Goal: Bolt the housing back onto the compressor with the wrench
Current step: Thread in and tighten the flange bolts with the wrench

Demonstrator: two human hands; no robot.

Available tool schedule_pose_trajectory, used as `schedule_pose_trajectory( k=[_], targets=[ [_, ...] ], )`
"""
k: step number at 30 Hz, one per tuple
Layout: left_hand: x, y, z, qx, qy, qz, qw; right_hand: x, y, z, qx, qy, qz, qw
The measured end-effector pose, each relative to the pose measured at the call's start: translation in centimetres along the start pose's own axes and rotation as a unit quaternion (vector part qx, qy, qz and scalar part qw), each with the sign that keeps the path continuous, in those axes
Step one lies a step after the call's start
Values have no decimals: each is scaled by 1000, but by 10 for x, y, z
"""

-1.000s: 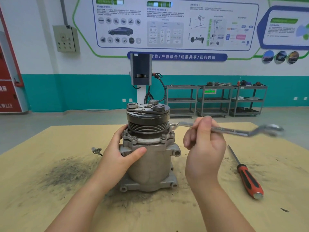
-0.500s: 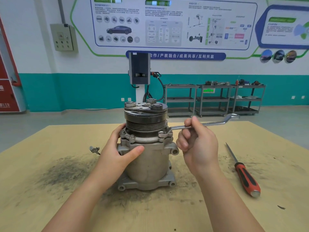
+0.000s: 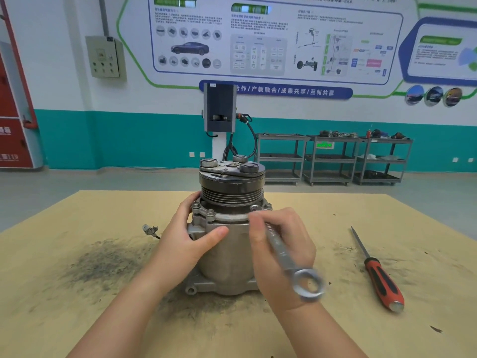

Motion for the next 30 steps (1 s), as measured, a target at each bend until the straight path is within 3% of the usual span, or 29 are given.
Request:
schedule_pose_trajectory(
  k=[7,10,13,15,18,22,30],
  targets=[
    [-1,1,-1,-15,24,-12,1000,-10,7,-12,39,19,-91,995],
    [-1,1,0,-9,16,1,1000,-4,0,-15,62,5,-67,996],
    [0,1,2,-1,6,2,1000,7,-16,-11,-137,-76,14,988],
    [1,2,4,3,5,2,1000,13,-27,-4,-278,-140,46,949],
    [1,3,7,2,1,4,1000,18,-39,9,-410,-264,62,871],
    [0,4,10,2,-3,4,1000,21,-44,21,-480,-335,33,810],
    [0,3,11,2,-5,4,1000,26,-48,30,-505,-345,-36,790]
  ],
)
Point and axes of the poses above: each hand's wrist, its own y-axis away from the middle knuckle, its own x-axis out of the back of the hand, z = x × y, the point moved 1 cm from there along -y, towards the middle knuckle, and after that the axes turned 3 degrees about y, right-handed, at the moved point
